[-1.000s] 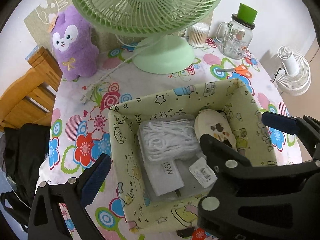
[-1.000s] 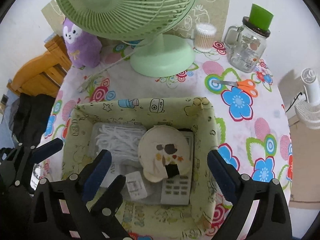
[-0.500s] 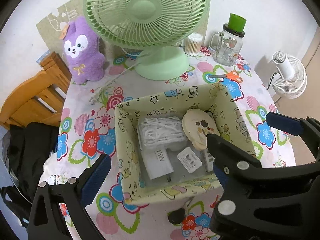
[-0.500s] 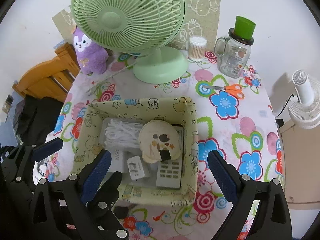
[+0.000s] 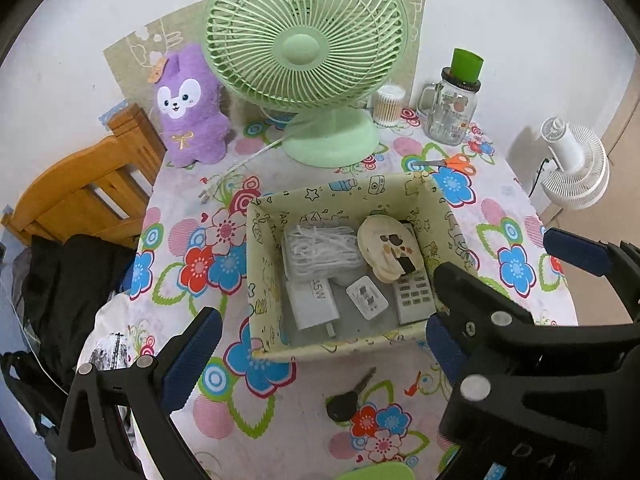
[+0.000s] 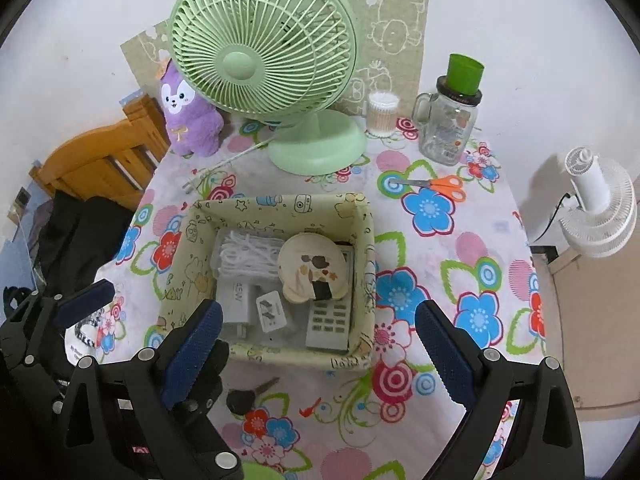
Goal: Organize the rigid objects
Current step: 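Open both tools to release the clear box and hoop, then raise them, then move both tools down toward the black car key and green oval case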
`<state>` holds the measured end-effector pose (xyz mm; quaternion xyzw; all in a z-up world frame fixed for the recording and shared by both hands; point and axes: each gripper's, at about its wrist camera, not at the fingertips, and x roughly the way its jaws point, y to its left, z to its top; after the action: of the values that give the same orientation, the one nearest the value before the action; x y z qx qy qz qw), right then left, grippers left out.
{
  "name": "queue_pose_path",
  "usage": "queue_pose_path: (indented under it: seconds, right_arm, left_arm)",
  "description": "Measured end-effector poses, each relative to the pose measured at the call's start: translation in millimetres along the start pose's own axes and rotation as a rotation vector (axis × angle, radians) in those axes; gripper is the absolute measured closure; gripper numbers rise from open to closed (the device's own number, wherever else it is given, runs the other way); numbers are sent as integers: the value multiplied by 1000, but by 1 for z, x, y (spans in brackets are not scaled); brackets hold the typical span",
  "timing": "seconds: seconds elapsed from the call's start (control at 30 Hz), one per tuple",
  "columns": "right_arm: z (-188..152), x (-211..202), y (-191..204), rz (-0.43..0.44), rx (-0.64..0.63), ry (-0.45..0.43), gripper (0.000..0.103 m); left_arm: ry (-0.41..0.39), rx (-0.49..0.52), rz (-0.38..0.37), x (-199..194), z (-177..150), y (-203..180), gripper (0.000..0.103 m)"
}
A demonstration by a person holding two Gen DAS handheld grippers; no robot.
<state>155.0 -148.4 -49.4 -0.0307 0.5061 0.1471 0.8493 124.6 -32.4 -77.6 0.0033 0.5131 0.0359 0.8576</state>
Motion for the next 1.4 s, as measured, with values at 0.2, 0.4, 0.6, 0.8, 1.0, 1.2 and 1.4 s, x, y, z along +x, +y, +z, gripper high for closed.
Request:
queue_pose_path:
  seconds: [0.2,0.4,0.6,0.8,1.0,1.2,1.4]
  right_arm:
    - [-9,-11,-1,10,-25,-11,5]
    - [-21,-22,-3,41,-49,-22,5]
    - [-35,-30,-7,61,-63,-32,5]
    - [-49,-35,-12,63,-69,-33,5]
    - [-62,-39,-13,57,-66,-34,5]
    - [-73,-37,-6,40,-45,-31,5]
    - [-87,-30,6,7,7,-30,5]
  left_arm:
    - [-5,-30,-2,-11,-11,-1,0]
    - [-12,-57,7,-19,-24,-5,0]
    - [-20,-59,10,-25,-37,-14,0]
    - [-30,-53,7,-30,-49,-20,0]
    - [-16,-35,-2,-28,-60,-20,0]
    - [1,1,-32,-19,-68,-10,2]
    - [-4,74,-71,-11,-76,3,3]
